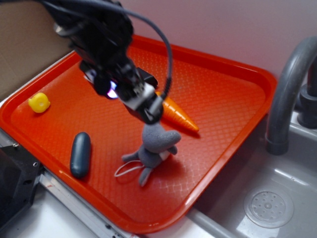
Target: Grab the gray animal.
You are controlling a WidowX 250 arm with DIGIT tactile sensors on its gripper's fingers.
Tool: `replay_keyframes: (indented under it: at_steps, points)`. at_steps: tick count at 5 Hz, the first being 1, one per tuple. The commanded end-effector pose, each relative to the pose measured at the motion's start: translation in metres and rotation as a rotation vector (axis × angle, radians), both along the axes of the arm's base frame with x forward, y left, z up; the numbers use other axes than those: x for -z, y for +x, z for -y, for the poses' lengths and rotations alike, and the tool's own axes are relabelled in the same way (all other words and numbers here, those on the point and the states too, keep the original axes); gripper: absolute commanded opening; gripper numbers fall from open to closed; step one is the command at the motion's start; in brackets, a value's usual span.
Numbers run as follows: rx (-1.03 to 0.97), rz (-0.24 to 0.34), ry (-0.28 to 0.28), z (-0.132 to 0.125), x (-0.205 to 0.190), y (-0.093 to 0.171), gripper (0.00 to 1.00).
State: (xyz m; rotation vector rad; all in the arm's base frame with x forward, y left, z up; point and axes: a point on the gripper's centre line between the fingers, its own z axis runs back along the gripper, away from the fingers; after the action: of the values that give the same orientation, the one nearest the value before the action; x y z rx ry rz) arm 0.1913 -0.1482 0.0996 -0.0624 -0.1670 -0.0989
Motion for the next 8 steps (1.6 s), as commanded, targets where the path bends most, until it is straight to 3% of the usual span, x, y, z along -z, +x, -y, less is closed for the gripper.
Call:
replay_keyframes:
  at_steps: [1, 3, 5, 6, 7, 8]
  points:
    - [0.055, 0.001, 0.004, 0.015, 0.023, 0.005, 1.00]
    - [0.123, -0.044, -0.045, 0.029, 0.042, 0.001, 1.00]
    - [0.101, -0.085, 0.014, 0.022, 0.061, 0.004, 1.00]
    - [0.071, -0.106, 0.016, 0.013, 0.068, 0.008, 1.00]
    - [0.066, -0.097, 0.013, 0.011, 0.067, 0.008, 0.00]
    - [0.073, -0.066, 0.008, 0.007, 0.044, 0.005, 0.00]
